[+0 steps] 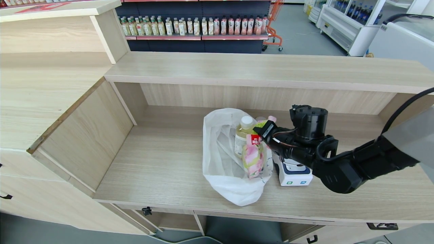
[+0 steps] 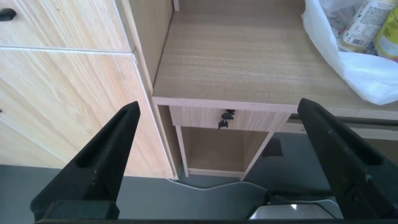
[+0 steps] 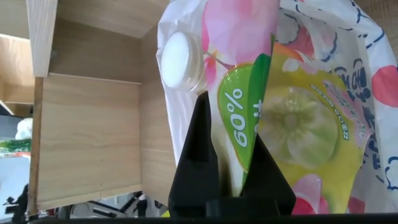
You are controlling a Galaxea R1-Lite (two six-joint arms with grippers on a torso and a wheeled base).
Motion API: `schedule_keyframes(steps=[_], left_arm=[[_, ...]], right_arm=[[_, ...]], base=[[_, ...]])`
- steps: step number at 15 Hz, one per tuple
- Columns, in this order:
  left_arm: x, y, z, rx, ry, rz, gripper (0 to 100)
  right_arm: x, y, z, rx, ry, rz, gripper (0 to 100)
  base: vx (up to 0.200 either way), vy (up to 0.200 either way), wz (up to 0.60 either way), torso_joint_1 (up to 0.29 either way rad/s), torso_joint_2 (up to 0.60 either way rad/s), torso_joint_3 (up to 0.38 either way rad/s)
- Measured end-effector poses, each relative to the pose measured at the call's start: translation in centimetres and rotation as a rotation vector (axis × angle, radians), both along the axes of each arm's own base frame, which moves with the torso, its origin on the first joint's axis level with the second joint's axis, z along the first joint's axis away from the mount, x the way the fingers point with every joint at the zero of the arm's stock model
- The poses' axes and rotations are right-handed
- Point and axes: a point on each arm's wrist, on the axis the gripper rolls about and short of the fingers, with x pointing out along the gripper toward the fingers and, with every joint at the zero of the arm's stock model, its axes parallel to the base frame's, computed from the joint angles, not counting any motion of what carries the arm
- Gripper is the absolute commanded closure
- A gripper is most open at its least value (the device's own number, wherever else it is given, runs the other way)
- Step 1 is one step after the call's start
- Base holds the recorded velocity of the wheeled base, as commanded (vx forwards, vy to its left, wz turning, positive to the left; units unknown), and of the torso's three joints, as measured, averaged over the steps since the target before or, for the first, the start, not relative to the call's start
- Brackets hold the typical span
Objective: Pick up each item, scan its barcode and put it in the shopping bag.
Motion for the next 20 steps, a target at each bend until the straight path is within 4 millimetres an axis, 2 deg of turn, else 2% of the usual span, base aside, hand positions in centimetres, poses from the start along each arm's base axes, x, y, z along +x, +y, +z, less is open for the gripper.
schedule_keyframes(steps=[4,10,13,14,17,20], left_arm=[[0.0,0.0,0.0,-0.001,0.000,0.000,0],[0.0,0.0,0.0,-0.001,0.000,0.000,0],[0.0,0.0,0.0,-0.001,0.000,0.000,0],[0.0,0.0,0.0,-0.001,0.000,0.000,0],[0.0,0.0,0.0,-0.001,0.000,0.000,0],[0.0,0.0,0.0,-0.001,0.000,0.000,0]], right_arm=[[0.4,0.4,-1.6,-0.055,-0.049,0.017,100],[-0.5,1.4,-4.5,-0.104,0.021,0.054,100],[-0.6,1.4,-5.1,-0.115,-0.037,0.063,100],[-0.7,1.3,-5.3,-0.112,-0.046,0.073,0],[-1.0,1.1,-5.8,-0.129,-0.040,0.092,0],[-1.8,1.1,-4.8,-0.158,-0.079,0.152,0]], base=[[0.000,0.000,0.00,0.000,0.00,0.000],[0.000,0.000,0.00,0.000,0.00,0.000],[0.000,0.000,0.00,0.000,0.00,0.000],[0.000,0.000,0.00,0.000,0.00,0.000],[0.000,0.000,0.00,0.000,0.00,0.000],[0.000,0.000,0.00,0.000,0.00,0.000]])
